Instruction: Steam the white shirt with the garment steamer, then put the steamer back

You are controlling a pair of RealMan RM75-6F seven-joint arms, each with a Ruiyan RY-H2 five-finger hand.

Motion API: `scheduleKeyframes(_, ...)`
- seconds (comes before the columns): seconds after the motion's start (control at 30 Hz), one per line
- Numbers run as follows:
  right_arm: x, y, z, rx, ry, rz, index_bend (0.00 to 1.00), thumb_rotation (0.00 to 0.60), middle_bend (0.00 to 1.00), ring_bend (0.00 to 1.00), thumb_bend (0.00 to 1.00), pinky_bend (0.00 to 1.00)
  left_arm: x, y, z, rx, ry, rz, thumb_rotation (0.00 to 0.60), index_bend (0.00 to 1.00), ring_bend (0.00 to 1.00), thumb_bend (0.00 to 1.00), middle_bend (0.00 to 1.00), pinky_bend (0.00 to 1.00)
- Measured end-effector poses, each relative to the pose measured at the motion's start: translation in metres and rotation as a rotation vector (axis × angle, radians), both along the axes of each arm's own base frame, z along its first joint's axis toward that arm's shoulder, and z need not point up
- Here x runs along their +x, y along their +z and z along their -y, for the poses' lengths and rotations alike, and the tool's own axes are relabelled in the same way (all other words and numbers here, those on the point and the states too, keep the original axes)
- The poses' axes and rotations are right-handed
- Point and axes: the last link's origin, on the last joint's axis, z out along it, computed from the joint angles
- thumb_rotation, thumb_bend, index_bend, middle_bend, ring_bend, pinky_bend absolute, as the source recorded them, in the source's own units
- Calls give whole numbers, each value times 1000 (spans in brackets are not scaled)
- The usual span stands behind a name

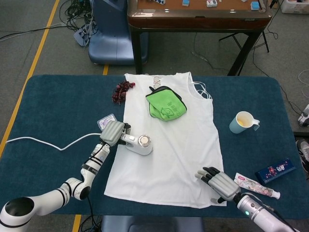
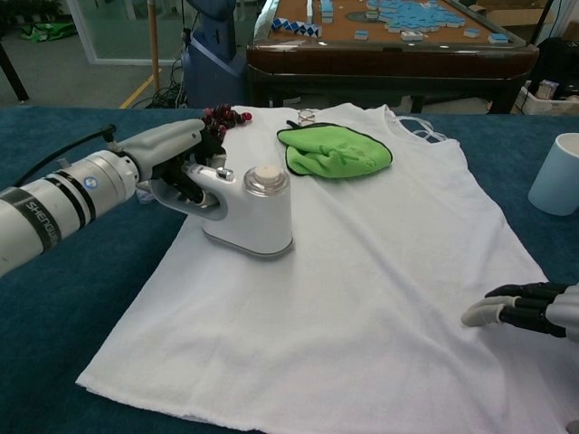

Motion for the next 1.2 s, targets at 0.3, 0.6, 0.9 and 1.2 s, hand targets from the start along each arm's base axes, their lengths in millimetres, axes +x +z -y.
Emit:
scheduleKeyframes(0.3, -2, 2, -12, 15, -11, 5, 91, 600, 119, 59, 167, 105, -1, -1, 22, -53, -44, -15, 600, 778, 493, 170, 594, 585)
scheduleKeyframes(0.6, -4, 4, -18, 14, -23, 7, 90, 600, 119, 59, 167, 105, 9, -11, 35, -86, -90, -27, 600, 777, 492, 169, 594, 585)
scheduleKeyframes(0.9, -4, 4, -17, 11, -26, 9, 91, 600, 119, 59, 167, 105, 14, -19, 15, -49, -59, -16, 600, 778, 494, 170, 594, 585)
scheduleKeyframes(1.2, -4, 3, -14, 14, -28, 8, 91, 600, 119, 59, 167, 105, 25, -30, -4, -13, -53, 6, 600, 779, 494, 170, 594, 585)
